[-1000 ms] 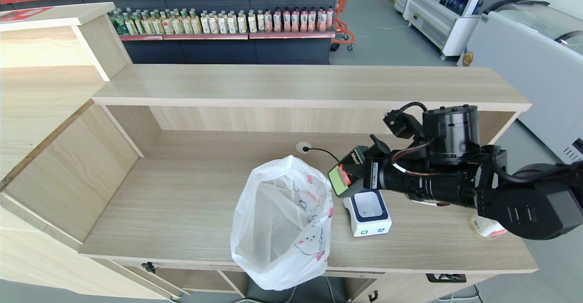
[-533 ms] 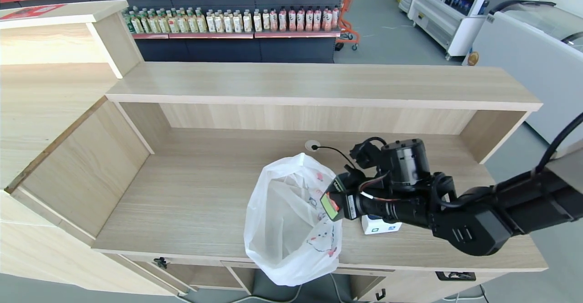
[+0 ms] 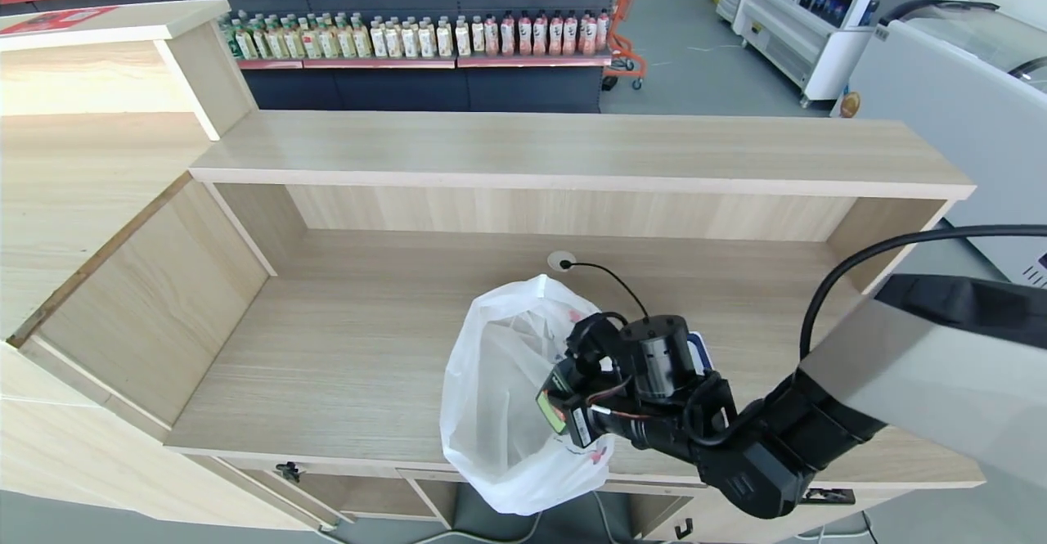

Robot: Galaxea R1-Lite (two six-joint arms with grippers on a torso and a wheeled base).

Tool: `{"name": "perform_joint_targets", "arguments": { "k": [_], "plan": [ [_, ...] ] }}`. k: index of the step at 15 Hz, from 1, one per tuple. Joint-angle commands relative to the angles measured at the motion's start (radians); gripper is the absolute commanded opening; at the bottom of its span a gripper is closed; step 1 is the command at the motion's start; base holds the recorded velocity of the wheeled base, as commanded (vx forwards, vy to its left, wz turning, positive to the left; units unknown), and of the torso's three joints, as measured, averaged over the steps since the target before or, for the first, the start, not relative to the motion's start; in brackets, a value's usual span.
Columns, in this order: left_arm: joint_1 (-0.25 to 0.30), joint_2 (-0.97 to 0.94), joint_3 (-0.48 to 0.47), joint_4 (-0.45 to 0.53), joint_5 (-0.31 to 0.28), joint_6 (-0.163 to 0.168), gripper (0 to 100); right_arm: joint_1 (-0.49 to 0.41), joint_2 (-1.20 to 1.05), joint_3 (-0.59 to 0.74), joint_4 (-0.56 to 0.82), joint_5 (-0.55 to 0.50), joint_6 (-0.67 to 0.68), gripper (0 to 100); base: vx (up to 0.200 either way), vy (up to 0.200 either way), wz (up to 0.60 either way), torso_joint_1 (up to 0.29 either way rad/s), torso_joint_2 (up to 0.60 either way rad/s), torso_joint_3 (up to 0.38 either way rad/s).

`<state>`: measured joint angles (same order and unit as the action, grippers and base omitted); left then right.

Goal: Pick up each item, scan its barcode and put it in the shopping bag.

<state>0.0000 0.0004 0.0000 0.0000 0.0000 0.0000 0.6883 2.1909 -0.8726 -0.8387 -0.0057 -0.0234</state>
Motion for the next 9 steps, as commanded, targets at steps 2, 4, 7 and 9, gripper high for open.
{"name": "perform_joint_targets", "arguments": {
  "k": [2, 4, 7, 9],
  "plan": [
    [0.0, 0.0, 0.0, 0.0, 0.0, -0.002, 100, 0.01, 0.079, -0.032, -0.002, 0.0, -0.049, 0, 0.0, 0.0, 0.0, 0.0, 0.0, 0.0],
    [0.0, 0.0, 0.0, 0.0, 0.0, 0.0, 100, 0.01, 0.109, -0.063, 0.0, -0.016, -0.062, 0, 0.0, 0.0, 0.0, 0.0, 0.0, 0.0],
    [0.0, 0.0, 0.0, 0.0, 0.0, 0.0, 100, 0.008, 0.144, -0.098, -0.002, -0.037, -0.105, 0, 0.0, 0.0, 0.0, 0.0, 0.0, 0.0],
    [0.0, 0.0, 0.0, 0.0, 0.0, 0.0, 100, 0.008, 0.165, -0.149, 0.003, -0.037, -0.109, 0, 0.0, 0.0, 0.0, 0.0, 0.0, 0.0]
  ]
}}
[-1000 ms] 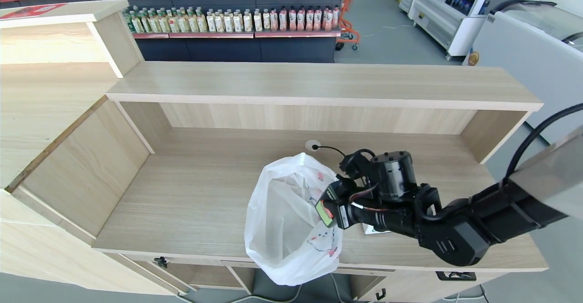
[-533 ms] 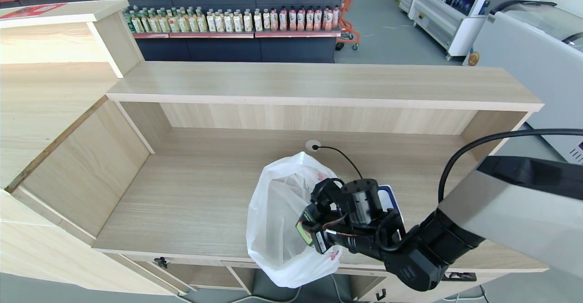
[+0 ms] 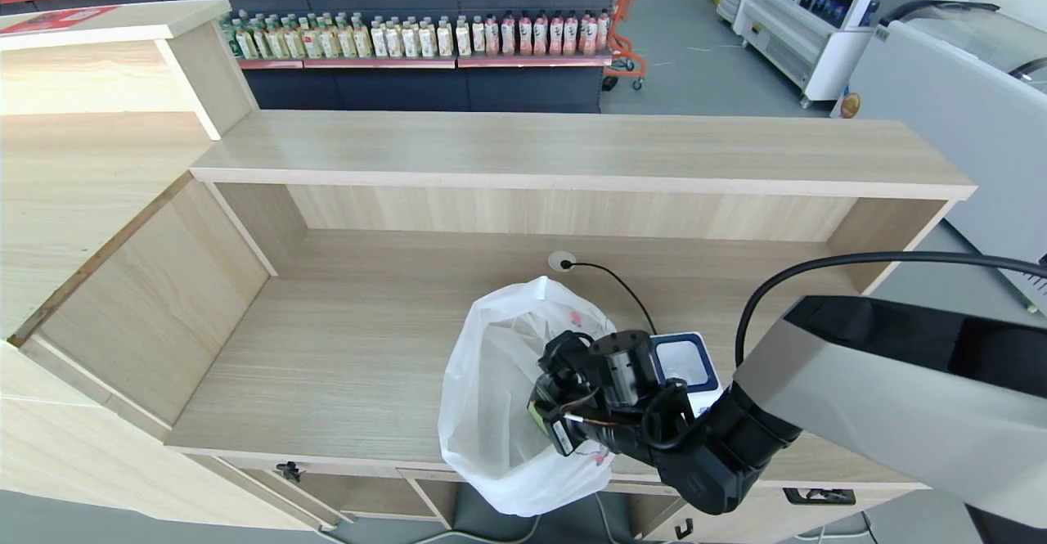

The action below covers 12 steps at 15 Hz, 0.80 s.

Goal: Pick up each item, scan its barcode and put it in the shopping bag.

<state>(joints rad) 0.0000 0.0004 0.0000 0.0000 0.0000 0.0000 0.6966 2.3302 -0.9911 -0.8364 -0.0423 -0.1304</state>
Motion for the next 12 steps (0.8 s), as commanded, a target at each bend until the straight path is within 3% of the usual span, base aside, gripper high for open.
{"name": "perform_joint_targets", "arguments": {
  "k": [1, 8, 9, 12],
  "plan": [
    [0.0, 0.0, 0.0, 0.0, 0.0, 0.0, 100, 0.001, 0.032, -0.041, 0.003, -0.001, -0.006, 0, 0.0, 0.0, 0.0, 0.0, 0.0, 0.0],
    [0.0, 0.0, 0.0, 0.0, 0.0, 0.0, 100, -0.002, 0.075, -0.06, 0.003, -0.001, -0.021, 0, 0.0, 0.0, 0.0, 0.0, 0.0, 0.0],
    [0.0, 0.0, 0.0, 0.0, 0.0, 0.0, 100, -0.002, 0.077, -0.057, 0.003, -0.001, -0.021, 100, 0.0, 0.0, 0.0, 0.0, 0.0, 0.0],
    [0.0, 0.0, 0.0, 0.0, 0.0, 0.0, 100, -0.002, 0.077, -0.063, -0.001, -0.005, -0.018, 100, 0.0, 0.0, 0.0, 0.0, 0.0, 0.0]
  ]
}}
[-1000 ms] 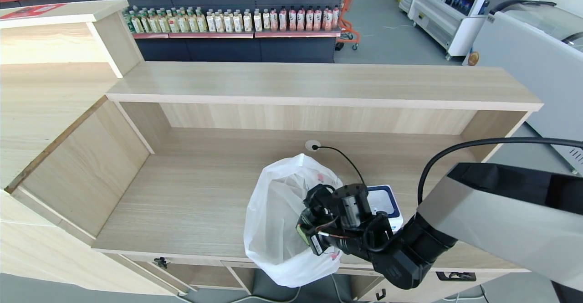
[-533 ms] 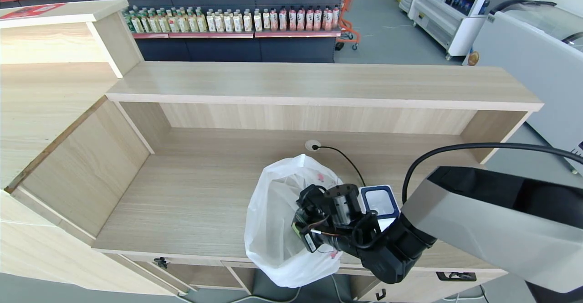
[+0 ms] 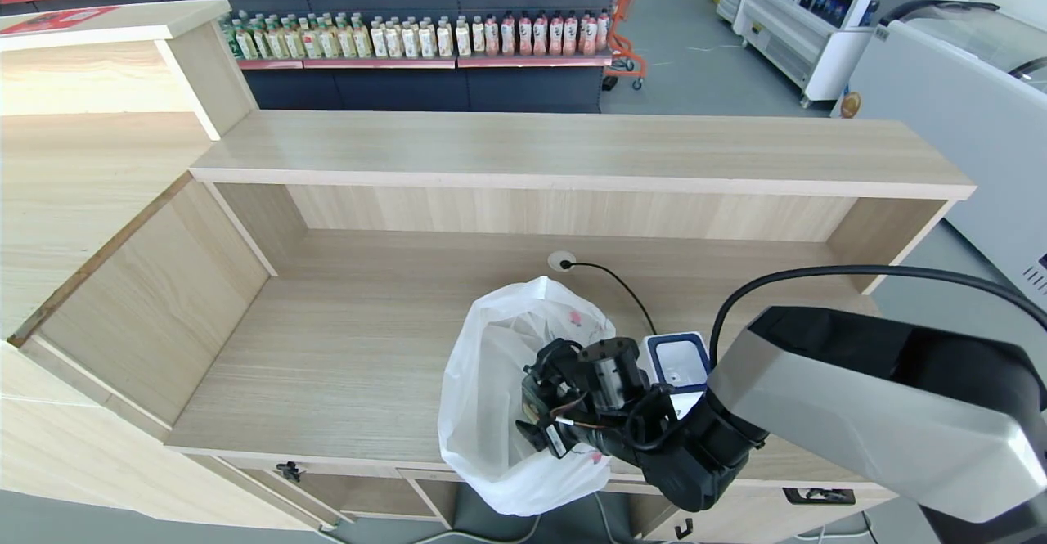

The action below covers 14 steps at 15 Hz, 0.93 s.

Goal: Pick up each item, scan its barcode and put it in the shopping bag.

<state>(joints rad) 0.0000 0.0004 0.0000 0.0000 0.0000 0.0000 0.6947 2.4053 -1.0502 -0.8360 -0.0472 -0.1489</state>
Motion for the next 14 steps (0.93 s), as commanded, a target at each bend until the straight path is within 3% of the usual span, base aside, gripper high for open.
{"name": "perform_joint_targets", "arguments": {
  "k": [1, 4, 7, 11, 14],
  "plan": [
    [0.0, 0.0, 0.0, 0.0, 0.0, 0.0, 100, -0.001, -0.02, -0.045, 0.003, 0.001, 0.009, 100, 0.0, 0.0, 0.0, 0.0, 0.0, 0.0],
    [0.0, 0.0, 0.0, 0.0, 0.0, 0.0, 100, -0.015, -0.126, -0.137, 0.112, 0.007, 0.071, 100, 0.0, 0.0, 0.0, 0.0, 0.0, 0.0],
    [0.0, 0.0, 0.0, 0.0, 0.0, 0.0, 100, -0.029, -0.241, -0.12, 0.156, 0.015, 0.173, 100, 0.0, 0.0, 0.0, 0.0, 0.0, 0.0],
    [0.0, 0.0, 0.0, 0.0, 0.0, 0.0, 100, -0.118, -0.437, -0.001, 0.21, 0.036, 0.267, 100, 0.0, 0.0, 0.0, 0.0, 0.0, 0.0],
    [0.0, 0.0, 0.0, 0.0, 0.0, -0.002, 100, -0.242, -0.709, 0.197, 0.252, 0.04, 0.282, 100, 0.0, 0.0, 0.0, 0.0, 0.0, 0.0]
  ]
}}
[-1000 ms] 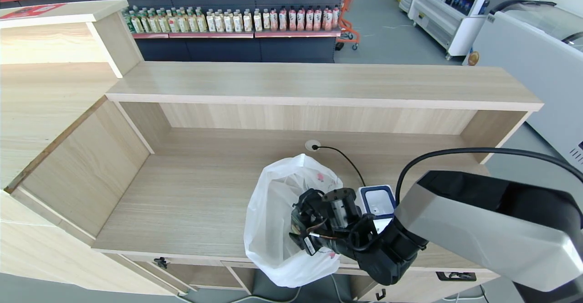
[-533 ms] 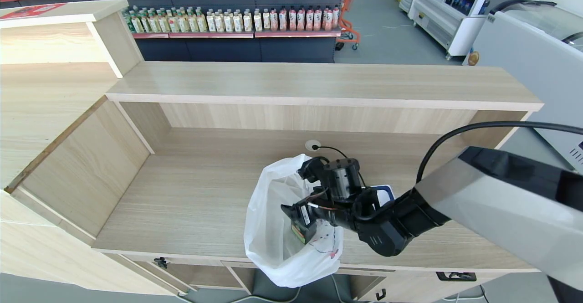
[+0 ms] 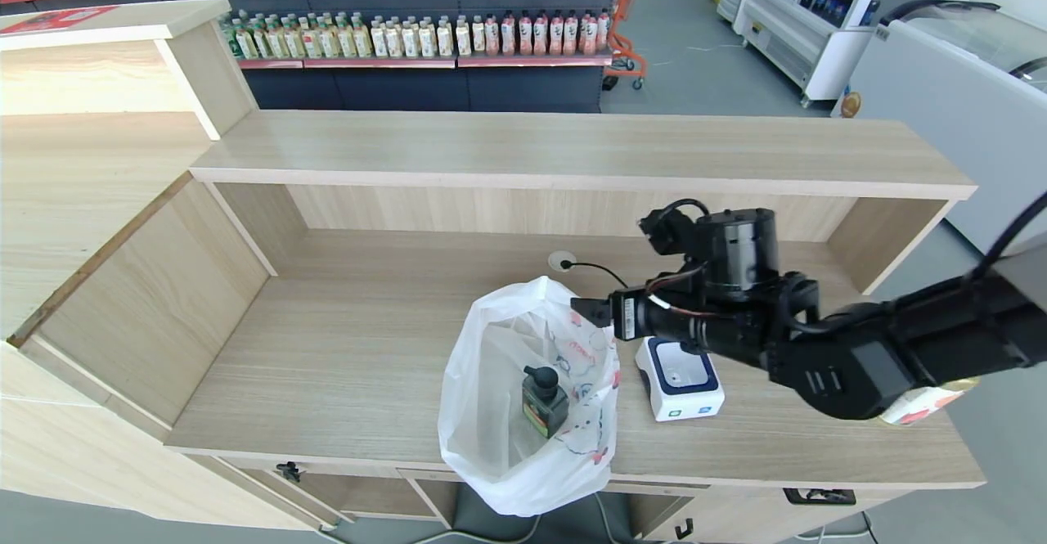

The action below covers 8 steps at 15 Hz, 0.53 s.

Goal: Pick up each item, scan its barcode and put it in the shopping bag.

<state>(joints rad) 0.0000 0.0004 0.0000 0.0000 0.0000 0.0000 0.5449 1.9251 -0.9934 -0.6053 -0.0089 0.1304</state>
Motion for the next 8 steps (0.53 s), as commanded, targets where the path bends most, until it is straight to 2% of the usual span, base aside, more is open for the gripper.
{"name": "perform_joint_targets", "arguments": {
  "k": [1, 3, 6, 8],
  "plan": [
    [0.0, 0.0, 0.0, 0.0, 0.0, 0.0, 100, -0.137, -0.356, 0.223, 0.042, 0.001, -0.037, 100, 0.0, 0.0, 0.0, 0.0, 0.0, 0.0],
    [0.0, 0.0, 0.0, 0.0, 0.0, 0.0, 100, -0.238, -0.61, 0.364, 0.165, 0.0, -0.133, 100, 0.0, 0.0, 0.0, 0.0, 0.0, 0.0],
    [0.0, 0.0, 0.0, 0.0, 0.0, 0.0, 100, -0.293, -0.899, 0.463, 0.389, 0.006, -0.13, 100, 0.0, 0.0, 0.0, 0.0, 0.0, 0.0],
    [0.0, 0.0, 0.0, 0.0, 0.0, -0.002, 100, -0.298, -1.017, 0.483, 0.506, 0.012, -0.129, 100, 0.0, 0.0, 0.0, 0.0, 0.0, 0.0]
  ]
}}
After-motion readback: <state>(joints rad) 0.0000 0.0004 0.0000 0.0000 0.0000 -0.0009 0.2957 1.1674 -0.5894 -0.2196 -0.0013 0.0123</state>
